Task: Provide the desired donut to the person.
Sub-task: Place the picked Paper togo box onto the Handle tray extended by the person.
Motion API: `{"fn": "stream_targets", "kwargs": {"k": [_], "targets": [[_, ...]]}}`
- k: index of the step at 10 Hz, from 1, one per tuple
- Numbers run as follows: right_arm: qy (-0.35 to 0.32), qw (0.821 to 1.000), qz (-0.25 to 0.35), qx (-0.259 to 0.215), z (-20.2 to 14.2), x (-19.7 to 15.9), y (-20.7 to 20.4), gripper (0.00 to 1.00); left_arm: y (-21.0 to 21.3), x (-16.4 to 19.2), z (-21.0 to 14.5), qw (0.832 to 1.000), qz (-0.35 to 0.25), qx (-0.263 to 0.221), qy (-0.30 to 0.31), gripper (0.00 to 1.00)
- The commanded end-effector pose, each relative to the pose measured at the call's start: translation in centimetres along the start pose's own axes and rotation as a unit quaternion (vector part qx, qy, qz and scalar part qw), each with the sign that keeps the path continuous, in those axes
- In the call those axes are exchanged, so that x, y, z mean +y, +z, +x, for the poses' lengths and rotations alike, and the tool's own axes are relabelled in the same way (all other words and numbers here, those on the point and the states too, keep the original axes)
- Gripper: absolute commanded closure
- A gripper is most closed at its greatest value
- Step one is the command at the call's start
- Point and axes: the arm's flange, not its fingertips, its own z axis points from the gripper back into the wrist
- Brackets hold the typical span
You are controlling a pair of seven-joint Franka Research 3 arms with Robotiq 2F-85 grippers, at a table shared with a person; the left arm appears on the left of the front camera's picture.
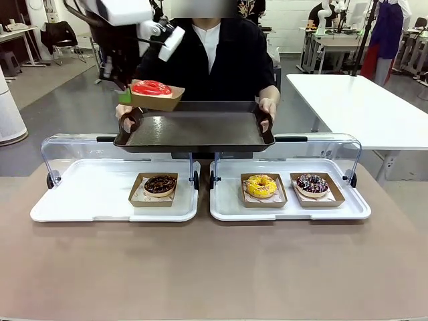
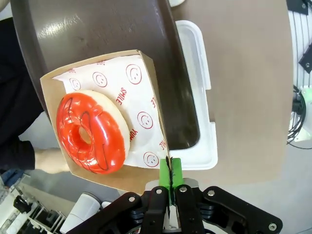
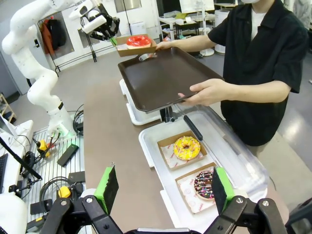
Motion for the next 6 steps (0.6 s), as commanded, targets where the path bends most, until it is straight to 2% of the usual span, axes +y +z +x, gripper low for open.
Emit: {"fn": "stream_targets", "kwargs": {"k": [1, 6], "targets": [[0.002, 1.0, 0.0, -0.005, 0.0, 0.1, 0.0, 0.0, -1.5, 1.9, 0.0, 1.0, -0.008, -0.003, 0.006, 0.99], [0.002, 1.0, 0.0, -0.005, 0.0, 0.1, 0.0, 0.0, -5.9, 3.6, -1.9, 0.997, -0.013, -0.071, -0.018, 0.99]]}}
